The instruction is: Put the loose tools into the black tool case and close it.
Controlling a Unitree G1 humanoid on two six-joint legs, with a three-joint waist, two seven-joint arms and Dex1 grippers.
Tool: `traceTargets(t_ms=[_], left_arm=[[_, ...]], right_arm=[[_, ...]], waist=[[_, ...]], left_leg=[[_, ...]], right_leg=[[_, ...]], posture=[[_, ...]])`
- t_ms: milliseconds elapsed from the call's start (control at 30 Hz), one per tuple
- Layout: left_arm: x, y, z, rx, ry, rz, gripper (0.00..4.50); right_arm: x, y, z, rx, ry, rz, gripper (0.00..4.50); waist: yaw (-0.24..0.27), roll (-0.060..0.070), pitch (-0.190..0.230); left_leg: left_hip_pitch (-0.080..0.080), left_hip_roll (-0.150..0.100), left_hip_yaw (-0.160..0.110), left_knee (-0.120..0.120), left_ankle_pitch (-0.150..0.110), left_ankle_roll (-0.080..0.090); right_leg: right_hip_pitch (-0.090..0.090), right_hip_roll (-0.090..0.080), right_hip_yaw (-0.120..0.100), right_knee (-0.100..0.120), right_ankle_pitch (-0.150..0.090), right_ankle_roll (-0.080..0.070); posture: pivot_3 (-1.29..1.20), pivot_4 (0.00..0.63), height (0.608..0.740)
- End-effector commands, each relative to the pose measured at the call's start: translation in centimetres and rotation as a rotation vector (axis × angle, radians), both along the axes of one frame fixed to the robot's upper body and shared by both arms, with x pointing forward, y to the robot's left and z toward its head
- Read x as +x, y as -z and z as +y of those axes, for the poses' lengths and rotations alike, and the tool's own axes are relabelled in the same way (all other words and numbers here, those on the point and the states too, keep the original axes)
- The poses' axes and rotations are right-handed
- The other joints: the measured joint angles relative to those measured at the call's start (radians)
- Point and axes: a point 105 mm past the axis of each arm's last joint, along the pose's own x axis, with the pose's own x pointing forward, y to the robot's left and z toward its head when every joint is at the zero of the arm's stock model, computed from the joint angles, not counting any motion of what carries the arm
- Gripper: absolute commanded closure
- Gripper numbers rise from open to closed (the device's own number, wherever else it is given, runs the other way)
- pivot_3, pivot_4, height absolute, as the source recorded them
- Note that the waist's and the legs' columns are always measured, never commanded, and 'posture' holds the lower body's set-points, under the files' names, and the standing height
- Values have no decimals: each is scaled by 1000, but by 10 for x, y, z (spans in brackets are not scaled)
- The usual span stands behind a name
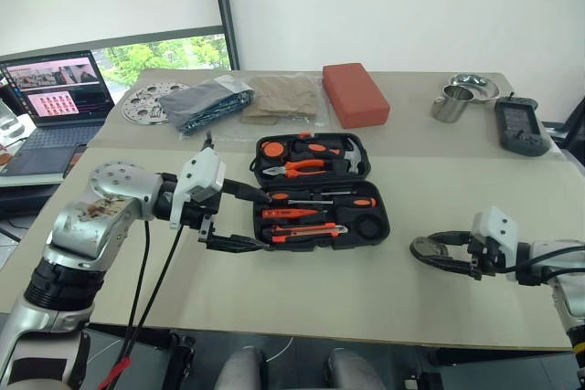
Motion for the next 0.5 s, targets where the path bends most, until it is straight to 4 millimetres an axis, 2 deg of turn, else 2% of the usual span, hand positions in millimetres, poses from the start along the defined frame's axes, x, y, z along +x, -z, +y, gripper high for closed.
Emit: traceTargets(t_ms=[33, 300, 433, 500], left_arm=[[0, -6, 0, -3, 8, -45, 0], [-1, -8, 0, -6, 7, -52, 0], [-1, -9, -1, -10, 5, -54, 0], [-1, -9, -1, -11, 3, -57, 0]], right_arm=[[10, -34, 14, 21, -48, -98, 1853], [20, -71, 64, 83, -177, -178, 1853], [26, -73, 82, 69, -228, -167, 1853], [33, -66, 87, 46, -239, -156, 1853]], waist=[[-1, 0, 0], [-6, 1, 0], [-7, 0, 0], [-6, 0, 0]], left_leg=[[0, 0, 0, 0, 0, 0], [0, 1, -1, 0, 0, 0], [0, 1, 0, 0, 0, 0], [0, 1, 0, 0, 0, 0]], right_leg=[[0, 0, 0, 0, 0, 0], [-1, 0, 0, 1, 0, 0], [-1, 1, 0, 1, 0, 0], [-1, 0, 0, 1, 0, 0]], posture=[[0, 150, 740], [0, 150, 740], [0, 150, 740], [0, 150, 740]])
